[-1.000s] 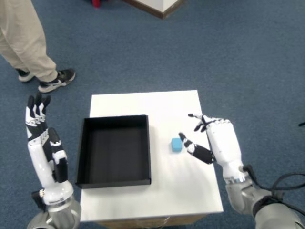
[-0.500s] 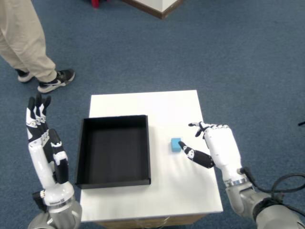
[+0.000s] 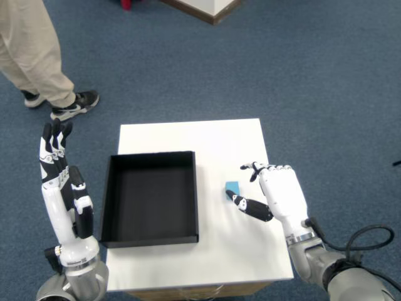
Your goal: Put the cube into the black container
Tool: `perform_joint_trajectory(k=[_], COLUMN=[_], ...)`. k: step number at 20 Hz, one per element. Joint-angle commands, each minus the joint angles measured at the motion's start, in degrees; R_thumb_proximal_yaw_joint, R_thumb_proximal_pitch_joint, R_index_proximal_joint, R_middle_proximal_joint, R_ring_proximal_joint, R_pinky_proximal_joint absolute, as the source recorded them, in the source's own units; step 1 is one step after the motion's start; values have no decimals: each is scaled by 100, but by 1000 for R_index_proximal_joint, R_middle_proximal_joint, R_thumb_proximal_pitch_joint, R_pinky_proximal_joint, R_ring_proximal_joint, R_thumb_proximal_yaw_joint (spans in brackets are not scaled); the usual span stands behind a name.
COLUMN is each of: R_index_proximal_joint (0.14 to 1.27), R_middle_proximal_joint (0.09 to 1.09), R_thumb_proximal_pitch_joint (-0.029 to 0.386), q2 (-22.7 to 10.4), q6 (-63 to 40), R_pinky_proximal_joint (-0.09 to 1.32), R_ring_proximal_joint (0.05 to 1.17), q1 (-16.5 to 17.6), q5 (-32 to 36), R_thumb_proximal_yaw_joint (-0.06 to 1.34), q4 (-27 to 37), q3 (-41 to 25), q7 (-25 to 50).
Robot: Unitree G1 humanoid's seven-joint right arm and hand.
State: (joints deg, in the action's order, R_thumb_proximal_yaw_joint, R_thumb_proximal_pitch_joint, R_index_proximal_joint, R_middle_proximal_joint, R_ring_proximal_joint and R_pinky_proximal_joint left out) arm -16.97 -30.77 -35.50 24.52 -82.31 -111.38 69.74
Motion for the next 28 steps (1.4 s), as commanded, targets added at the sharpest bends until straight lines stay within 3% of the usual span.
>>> perform_joint_trajectory(k=[1,15,28], R_index_proximal_joint=[619,575,493], R_middle_proximal_joint=[917,957,950], R_thumb_proximal_pitch_joint=[-11,-20,-20], q2=[-23,117,84], q6=[191,808,1054], R_pinky_proximal_joint=[1200,1247,1218], R_ring_proximal_joint=[1069,1112,1065], q1=[-305,-382,-651], q5=[57,16,170], R_thumb_proximal_yaw_joint=[545,514,487], q4=[-101,-86,-70], q3=[-6,-81,34], q7=[-104,-813,-1583])
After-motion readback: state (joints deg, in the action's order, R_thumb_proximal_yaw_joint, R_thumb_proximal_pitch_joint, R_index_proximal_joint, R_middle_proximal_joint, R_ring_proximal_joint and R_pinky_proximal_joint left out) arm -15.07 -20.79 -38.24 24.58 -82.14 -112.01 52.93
